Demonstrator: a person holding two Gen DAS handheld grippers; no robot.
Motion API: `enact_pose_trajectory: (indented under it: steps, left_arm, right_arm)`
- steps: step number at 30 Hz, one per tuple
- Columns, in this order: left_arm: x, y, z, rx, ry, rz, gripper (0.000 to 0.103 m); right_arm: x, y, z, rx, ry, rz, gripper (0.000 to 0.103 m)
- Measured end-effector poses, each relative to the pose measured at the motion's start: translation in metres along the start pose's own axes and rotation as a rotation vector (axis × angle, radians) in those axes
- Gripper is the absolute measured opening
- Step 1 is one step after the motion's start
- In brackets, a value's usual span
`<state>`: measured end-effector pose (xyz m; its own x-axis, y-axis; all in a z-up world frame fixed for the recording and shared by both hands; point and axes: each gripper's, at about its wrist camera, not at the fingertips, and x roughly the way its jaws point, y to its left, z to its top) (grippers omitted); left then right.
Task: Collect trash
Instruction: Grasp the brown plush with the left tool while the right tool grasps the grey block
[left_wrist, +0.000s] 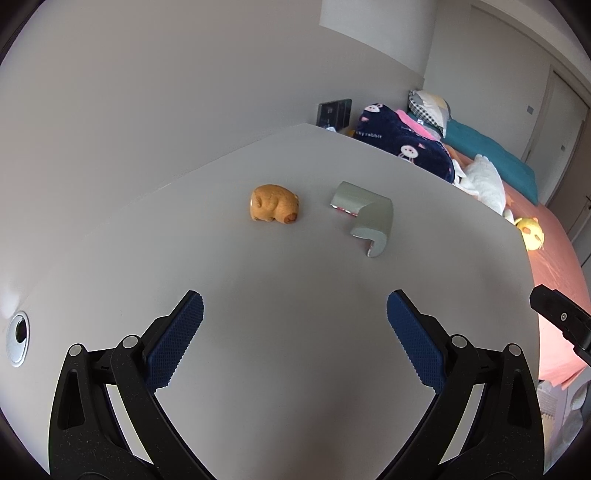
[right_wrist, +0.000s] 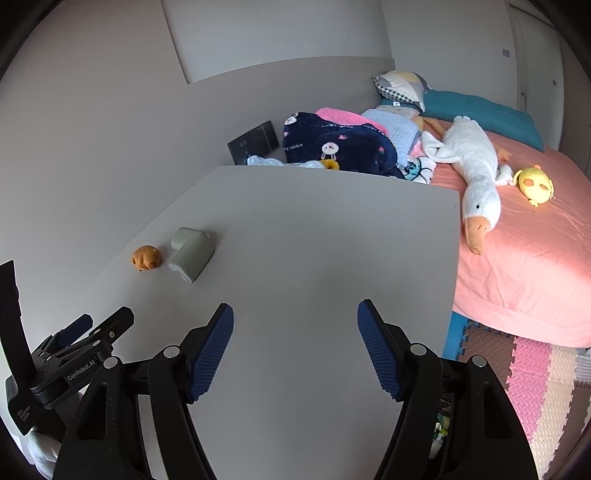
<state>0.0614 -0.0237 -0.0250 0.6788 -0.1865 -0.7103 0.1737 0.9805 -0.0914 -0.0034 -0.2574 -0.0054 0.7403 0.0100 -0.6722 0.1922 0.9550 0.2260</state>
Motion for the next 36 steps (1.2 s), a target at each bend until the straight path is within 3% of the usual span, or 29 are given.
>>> enact_pose_trajectory:
  steps: [19,26,32,35,36]
  left_arm:
    - [0.051,0.026,0.042,0.053,0.010,0.035,0.096]
    - [0.056,0.037,0.050,0.040,0.007,0.041,0.096]
    - [0.057,0.041,0.052,0.037,0.009,0.045,0.096]
    - [0.058,0.041,0.052,0.039,0.012,0.043,0.096]
    - [0.058,0.041,0.052,0.039,0.012,0.042,0.096]
  right_arm:
    - [0.099,0.066,0.042,-0.035,0.078,0.079,0.074]
    - [0.131,0.082,0.058,0.007,0.127,0.134,0.074]
    - [0.144,0.096,0.061,-0.030,0.161,0.146,0.074]
    - [0.144,0.100,0.060,-0.057,0.170,0.194,0.058]
    - [0.144,0.101,0.060,-0.057,0.174,0.221,0.048]
